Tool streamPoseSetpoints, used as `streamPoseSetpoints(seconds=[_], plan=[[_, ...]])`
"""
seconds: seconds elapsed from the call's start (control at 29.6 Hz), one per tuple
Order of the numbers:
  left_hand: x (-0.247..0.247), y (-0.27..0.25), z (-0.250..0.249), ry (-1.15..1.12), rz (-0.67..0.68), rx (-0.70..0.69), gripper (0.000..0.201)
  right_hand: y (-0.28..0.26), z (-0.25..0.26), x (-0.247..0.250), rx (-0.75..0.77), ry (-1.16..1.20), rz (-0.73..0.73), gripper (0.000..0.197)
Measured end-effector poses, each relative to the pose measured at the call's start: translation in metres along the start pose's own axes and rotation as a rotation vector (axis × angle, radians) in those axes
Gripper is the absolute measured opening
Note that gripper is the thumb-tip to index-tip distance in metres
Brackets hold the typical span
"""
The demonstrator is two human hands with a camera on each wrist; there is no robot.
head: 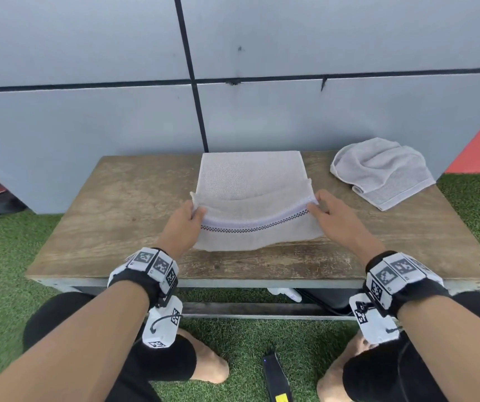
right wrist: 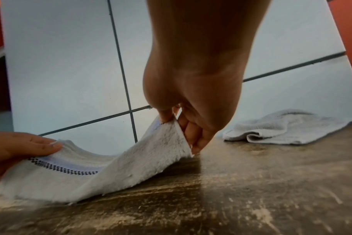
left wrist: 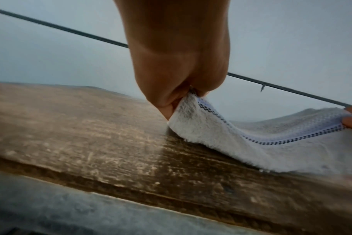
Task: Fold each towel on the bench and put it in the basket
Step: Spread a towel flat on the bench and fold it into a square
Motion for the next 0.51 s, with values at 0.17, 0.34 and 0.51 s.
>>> streamPoseSetpoints(seconds=[0.17, 0.34, 0.51], plan=[[0.011, -0.008, 0.018, 0.121, 0.314, 0.129, 0.034, -0.009, 0.005, 0.012, -0.310, -0.049, 0.413, 0.024], [0.015, -0.013, 0.026, -0.088, 0.211, 0.129, 0.028, -0.008, 0.020, 0.012, -0.330, -0.040, 0.424, 0.015], [0.021, -0.010, 0.011, -0.339, 0.050, 0.034, 0.029, 0.006, 0.017, 0.009, -0.216, 0.012, 0.163, 0.020]])
Point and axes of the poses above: each hand's wrist, its own y-axis towards the middle knuckle, its own x-axis out of the back of the hand, z = x × y, the point moved 1 cm from there along y, towards the middle knuckle, and after that the axes turned 11 degrees about x, right-handed, at the moved point
